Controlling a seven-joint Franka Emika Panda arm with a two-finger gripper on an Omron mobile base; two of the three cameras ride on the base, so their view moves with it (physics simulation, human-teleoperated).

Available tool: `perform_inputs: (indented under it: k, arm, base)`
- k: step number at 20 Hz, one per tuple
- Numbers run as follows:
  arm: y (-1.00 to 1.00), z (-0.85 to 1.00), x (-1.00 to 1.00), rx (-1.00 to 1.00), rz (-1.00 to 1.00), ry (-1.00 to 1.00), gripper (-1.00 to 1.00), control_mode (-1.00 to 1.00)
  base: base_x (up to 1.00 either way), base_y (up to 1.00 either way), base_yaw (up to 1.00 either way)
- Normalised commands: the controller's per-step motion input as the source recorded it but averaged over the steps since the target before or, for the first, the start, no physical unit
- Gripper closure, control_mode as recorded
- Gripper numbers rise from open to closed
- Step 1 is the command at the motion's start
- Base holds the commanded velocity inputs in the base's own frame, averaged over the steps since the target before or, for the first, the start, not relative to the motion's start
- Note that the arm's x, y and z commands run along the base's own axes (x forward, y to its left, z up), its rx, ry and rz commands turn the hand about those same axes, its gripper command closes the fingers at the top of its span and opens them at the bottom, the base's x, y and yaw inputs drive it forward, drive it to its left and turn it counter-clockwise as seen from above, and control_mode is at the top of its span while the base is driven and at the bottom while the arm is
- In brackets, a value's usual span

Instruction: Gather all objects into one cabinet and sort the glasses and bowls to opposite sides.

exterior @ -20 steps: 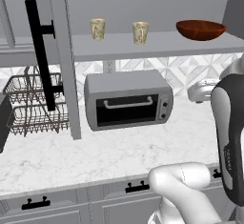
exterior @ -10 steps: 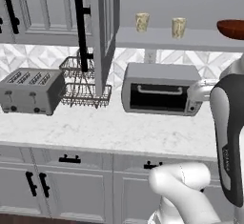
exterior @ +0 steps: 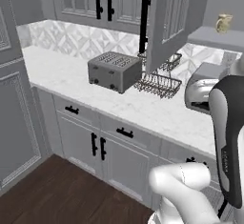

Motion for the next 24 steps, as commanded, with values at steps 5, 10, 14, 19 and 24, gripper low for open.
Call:
perform_inputs:
  k: [5, 10, 14, 19, 24]
  arm:
    - [0.0, 0.0, 0.0, 0.0, 0.0, 0.0, -1.0, 1.0]
    - [0.0, 0.0, 0.0, 0.0, 0.0, 0.0, -1.0, 1.0]
    - [0.0, 0.0, 0.0, 0.0, 0.0, 0.0, -1.0, 1.0]
    - [0.0, 0.0, 0.0, 0.0, 0.0, 0.0, -1.0, 1.0]
    - [0.0, 0.0, 0.0, 0.0, 0.0, 0.0, -1.0, 1.0]
  base:
    - [-0.35, 0.08, 0.94]
    - [-0.28, 0.03, 1.0]
    - [-0.15, 0.0, 1.0]
    - [-0.27, 0.01, 1.0]
    - [-0.07, 0.01, 0.98]
